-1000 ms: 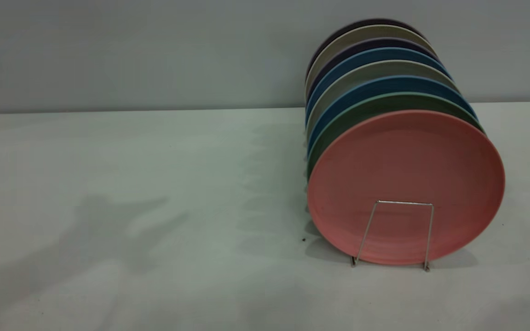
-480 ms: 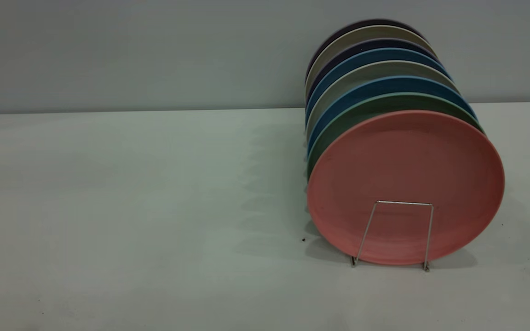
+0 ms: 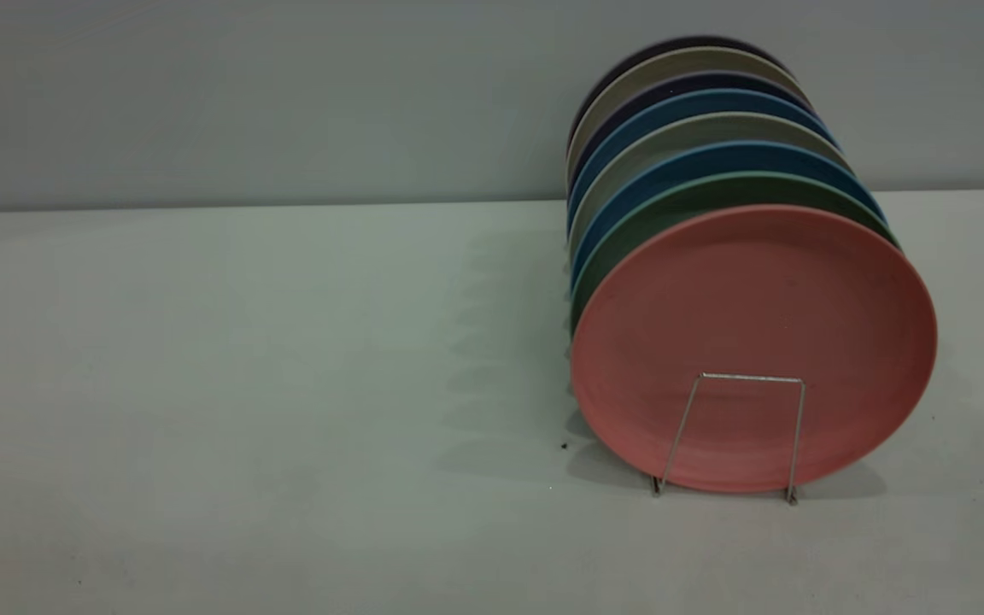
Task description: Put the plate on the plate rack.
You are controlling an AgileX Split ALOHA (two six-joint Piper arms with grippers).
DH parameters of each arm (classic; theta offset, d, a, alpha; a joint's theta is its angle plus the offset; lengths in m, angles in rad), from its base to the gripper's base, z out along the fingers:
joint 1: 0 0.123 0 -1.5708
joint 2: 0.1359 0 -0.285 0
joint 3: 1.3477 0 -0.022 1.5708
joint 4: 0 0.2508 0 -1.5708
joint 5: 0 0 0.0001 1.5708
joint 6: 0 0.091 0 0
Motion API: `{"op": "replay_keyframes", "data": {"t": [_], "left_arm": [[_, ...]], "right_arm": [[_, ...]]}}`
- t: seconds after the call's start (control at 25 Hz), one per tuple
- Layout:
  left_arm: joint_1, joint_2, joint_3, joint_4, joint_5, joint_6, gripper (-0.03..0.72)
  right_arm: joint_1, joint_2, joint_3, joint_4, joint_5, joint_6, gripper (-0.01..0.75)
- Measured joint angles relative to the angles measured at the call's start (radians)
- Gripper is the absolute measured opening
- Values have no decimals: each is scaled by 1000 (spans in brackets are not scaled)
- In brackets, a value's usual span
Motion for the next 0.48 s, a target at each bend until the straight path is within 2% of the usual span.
{"op": "replay_keyframes", "data": {"t": [0.48], "left_arm": [[0,-191,103,28,34,-50,458]], "right_arm": [[0,-26,60,73,-32,-88,303]]}}
